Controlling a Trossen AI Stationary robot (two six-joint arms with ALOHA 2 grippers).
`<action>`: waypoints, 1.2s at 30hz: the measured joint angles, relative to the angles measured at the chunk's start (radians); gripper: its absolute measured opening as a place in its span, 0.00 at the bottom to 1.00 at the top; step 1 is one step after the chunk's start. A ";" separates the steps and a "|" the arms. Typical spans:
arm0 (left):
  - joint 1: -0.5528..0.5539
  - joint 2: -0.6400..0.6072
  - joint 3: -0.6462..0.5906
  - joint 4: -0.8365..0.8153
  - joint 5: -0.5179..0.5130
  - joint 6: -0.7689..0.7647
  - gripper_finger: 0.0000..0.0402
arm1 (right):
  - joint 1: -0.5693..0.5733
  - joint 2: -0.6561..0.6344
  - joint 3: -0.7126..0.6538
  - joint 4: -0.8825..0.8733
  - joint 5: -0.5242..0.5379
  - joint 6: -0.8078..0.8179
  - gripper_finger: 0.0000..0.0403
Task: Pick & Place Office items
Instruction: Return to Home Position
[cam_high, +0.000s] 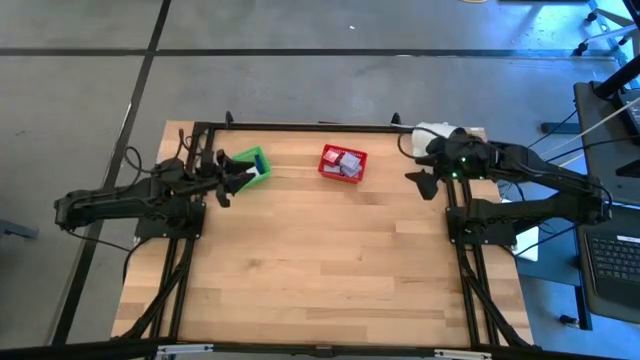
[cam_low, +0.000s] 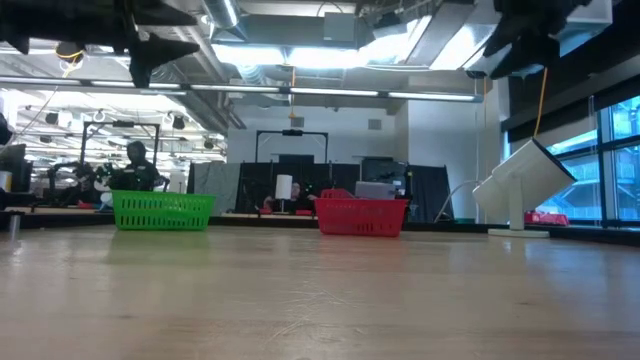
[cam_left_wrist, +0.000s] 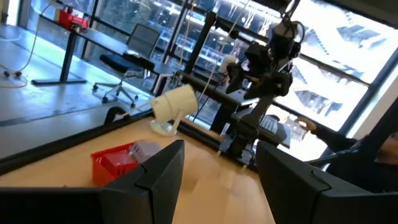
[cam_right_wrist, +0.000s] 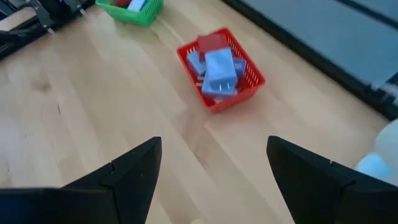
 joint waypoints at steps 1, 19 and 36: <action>0.000 0.000 -0.012 0.005 -0.003 0.000 0.49 | 0.006 -0.012 -0.026 0.018 0.000 0.014 0.73; 0.118 -0.002 -0.217 0.166 0.030 -0.029 0.49 | 0.066 -0.396 -0.375 0.276 0.000 0.135 0.73; 0.147 -0.001 -0.292 0.213 -0.085 0.023 0.49 | 0.066 -0.590 -0.645 0.581 -0.004 0.132 0.73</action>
